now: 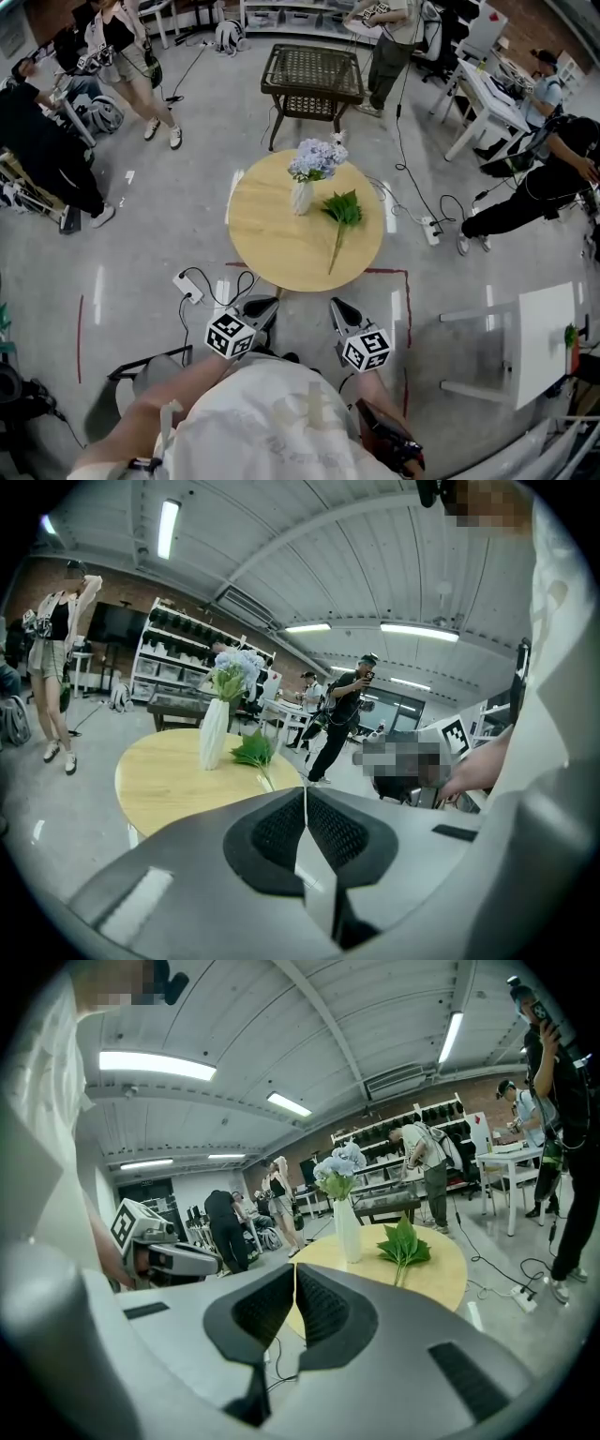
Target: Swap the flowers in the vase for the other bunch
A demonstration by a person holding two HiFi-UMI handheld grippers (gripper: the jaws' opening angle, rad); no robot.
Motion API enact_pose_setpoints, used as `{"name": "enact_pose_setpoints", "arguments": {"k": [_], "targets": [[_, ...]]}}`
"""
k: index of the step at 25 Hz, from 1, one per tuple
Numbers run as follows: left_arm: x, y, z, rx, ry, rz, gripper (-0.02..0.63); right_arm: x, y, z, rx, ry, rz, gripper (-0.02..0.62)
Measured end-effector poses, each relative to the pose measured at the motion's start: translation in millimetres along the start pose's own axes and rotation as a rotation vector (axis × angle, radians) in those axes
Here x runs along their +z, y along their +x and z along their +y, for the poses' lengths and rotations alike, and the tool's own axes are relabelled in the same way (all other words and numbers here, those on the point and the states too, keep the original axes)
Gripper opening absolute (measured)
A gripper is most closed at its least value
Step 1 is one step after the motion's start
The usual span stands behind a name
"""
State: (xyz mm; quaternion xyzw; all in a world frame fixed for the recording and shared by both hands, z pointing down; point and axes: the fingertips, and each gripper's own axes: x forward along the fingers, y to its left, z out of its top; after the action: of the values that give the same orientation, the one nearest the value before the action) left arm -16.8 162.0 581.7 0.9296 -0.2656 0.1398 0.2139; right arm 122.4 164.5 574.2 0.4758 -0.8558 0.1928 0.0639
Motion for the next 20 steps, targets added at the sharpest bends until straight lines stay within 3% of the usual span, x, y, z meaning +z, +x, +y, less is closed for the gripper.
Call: {"name": "enact_pose_setpoints", "arguments": {"k": [20], "targets": [[40,41,58,-0.024,0.009,-0.008,0.012,28,52,-39,-0.029,0.002,0.004,0.008]]}}
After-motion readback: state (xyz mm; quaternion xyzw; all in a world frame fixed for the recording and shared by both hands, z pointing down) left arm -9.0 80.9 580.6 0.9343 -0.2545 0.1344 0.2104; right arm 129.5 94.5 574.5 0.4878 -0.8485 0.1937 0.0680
